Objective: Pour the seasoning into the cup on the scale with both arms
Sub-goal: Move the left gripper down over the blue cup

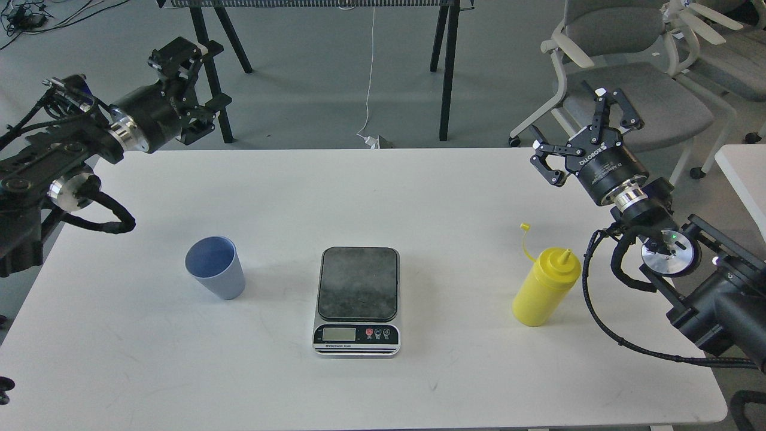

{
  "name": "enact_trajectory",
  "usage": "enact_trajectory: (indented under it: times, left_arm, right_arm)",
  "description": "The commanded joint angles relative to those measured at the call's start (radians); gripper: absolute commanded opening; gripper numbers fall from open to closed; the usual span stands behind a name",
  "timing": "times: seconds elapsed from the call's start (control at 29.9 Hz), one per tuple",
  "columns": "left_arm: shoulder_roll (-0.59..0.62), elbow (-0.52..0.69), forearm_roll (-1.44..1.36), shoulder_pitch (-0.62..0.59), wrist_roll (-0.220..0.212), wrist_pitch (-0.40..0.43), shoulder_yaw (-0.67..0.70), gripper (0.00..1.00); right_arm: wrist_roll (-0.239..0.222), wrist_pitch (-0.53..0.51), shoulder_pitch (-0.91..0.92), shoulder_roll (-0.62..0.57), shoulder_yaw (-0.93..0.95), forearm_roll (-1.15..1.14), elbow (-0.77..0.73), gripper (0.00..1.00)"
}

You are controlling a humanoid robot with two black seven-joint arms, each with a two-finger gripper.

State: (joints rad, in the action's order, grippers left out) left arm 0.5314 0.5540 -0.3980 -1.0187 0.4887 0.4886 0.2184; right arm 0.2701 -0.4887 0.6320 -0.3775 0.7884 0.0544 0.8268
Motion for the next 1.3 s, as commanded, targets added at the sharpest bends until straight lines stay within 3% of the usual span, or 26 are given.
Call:
enact_trajectory:
  times: [0.0, 0.74, 0.94, 1.1, 1.27]
  left_arm:
    - [-0.004, 0.0, 0.001, -0.001, 0.0, 0.0, 0.01, 1.0]
    - [0.006, 0.001, -0.047, -0.027, 0.0, 0.0, 0.013, 1.0]
    - [0.093, 0.053, -0.65, -0.124, 0.0, 0.0, 0.009, 0.99]
    - [0.197, 0.294, -1.221, -0.175, 0.0, 0.0, 0.009, 0.99]
    - [0.263, 0.53, -1.479, -0.175, 0.0, 0.0, -0.023, 1.0]
  right_arm:
    - [0.0, 0.0, -0.003, 0.0, 0.0, -0.001, -0.002, 0.99]
    - [0.001, 0.0, -0.006, 0.011, 0.002, 0.001, -0.003, 0.99]
    - [0.001, 0.0, -0.017, 0.011, -0.006, 0.001, 0.002, 0.99]
    - [0.005, 0.0, -0.038, 0.012, -0.004, 0.001, 0.002, 0.99]
    - [0.009, 0.0, -0.043, 0.012, -0.001, 0.001, 0.002, 0.99]
